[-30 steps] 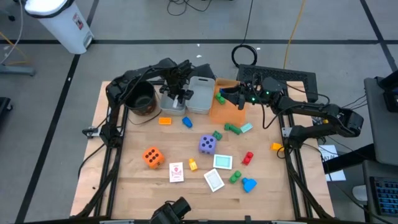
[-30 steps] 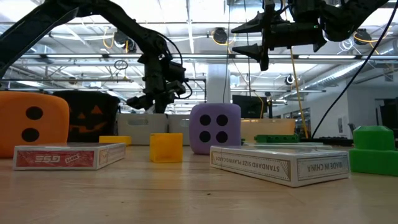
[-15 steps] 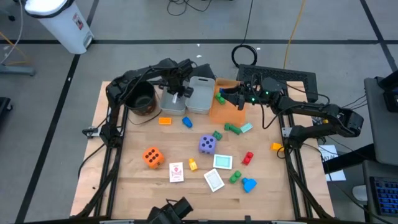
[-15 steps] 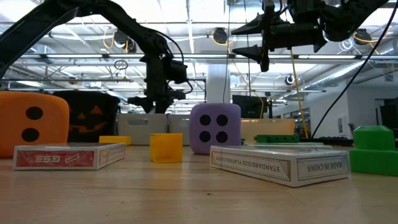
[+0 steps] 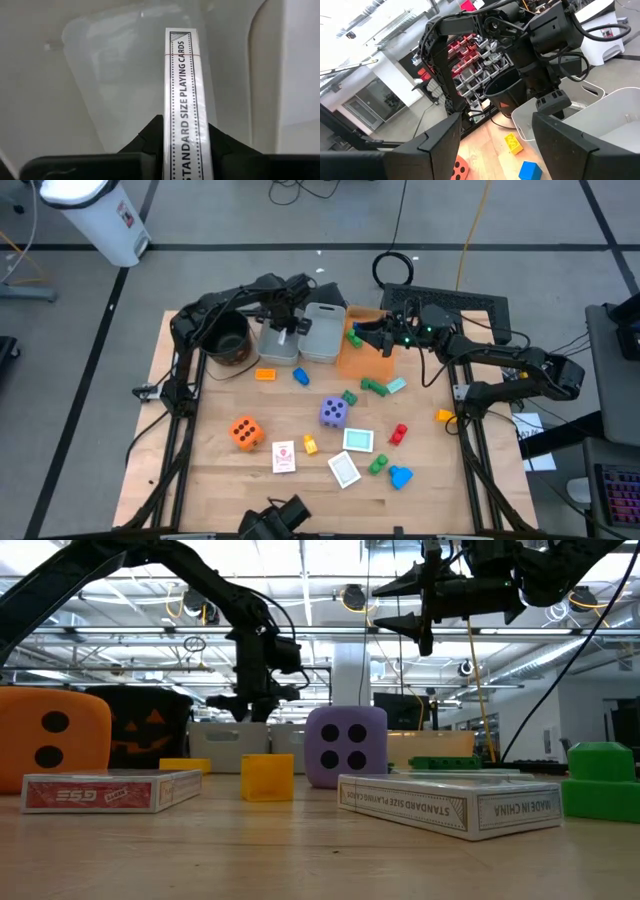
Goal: Pick & Place Toys
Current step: Put the black deck of cards into the left gray bin, then put the middle yellow game piece into the orange bin
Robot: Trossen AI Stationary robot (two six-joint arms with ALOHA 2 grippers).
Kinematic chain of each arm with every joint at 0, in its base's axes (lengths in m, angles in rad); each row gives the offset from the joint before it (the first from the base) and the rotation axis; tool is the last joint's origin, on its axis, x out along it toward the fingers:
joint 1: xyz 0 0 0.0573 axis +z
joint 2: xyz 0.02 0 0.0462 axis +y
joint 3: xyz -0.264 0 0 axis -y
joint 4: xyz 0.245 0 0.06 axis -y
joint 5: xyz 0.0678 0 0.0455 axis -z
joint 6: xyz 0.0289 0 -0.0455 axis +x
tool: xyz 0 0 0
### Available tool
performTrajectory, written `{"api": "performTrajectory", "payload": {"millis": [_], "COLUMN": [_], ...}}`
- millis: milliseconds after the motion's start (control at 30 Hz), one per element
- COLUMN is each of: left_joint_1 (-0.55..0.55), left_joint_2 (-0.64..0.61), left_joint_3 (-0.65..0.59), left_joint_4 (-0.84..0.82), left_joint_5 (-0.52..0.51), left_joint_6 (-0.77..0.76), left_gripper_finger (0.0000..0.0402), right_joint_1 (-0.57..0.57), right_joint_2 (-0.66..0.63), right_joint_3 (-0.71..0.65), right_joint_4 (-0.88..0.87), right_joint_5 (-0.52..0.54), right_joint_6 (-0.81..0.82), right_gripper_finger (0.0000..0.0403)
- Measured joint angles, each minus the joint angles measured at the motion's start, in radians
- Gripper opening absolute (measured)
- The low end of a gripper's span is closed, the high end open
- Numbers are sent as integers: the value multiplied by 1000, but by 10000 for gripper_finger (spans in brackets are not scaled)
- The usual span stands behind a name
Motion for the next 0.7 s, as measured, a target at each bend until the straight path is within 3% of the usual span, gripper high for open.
{"api": "performTrajectory", "payload": {"millis": [200, 333, 500, 700], "left_joint_1": [0, 0, 0, 0], "left_joint_2": [0, 0, 0, 0], "left_joint_3": [0, 0, 0, 0], "left_joint_4": [19, 19, 21, 35], "left_joint_5": [2, 2, 1, 1], "left_joint_6": [-33, -30, -29, -21], "left_gripper_finger": [215, 273, 304, 295], "right_joint_1": [0, 0, 0, 0], "right_joint_2": [0, 0, 0, 0], "right_joint_3": [0, 0, 0, 0], "right_joint_4": [0, 0, 0, 0], "right_joint_5": [0, 0, 0, 0], "right_joint_6": [0, 0, -5, -8], "right_gripper_finger": [235, 235, 235, 235]}}
